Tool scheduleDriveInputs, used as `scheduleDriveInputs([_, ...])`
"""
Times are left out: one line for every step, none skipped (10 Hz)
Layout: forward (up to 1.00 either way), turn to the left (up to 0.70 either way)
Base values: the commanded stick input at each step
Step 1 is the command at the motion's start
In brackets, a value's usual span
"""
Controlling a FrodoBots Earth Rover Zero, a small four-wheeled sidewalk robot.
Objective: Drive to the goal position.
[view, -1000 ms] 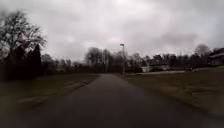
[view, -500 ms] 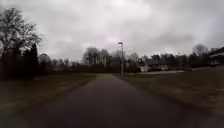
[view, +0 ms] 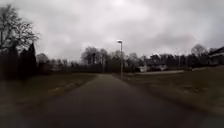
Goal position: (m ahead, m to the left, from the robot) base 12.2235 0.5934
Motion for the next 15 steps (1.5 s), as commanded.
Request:
scheduleDriveInputs([1.0,0.13])
scheduleDriveInputs([1.0,0.05])
scheduleDriveInputs([1.0,0.0])
scheduleDriveInputs([1.0,0.0])
scheduleDriveInputs([1.0,0.0])
scheduleDriveInputs([1.0,0.0])
scheduleDriveInputs([1.0,0.0])
scheduleDriveInputs([1.0,0.0])
scheduleDriveInputs([1.0,0.0])
scheduleDriveInputs([1.0,0.0])
scheduleDriveInputs([1.0,0.0])
scheduleDriveInputs([1.0,0.0])
scheduleDriveInputs([1.0,0.0])
scheduleDriveInputs([1.0,0.0])
scheduleDriveInputs([1.0,0.0])
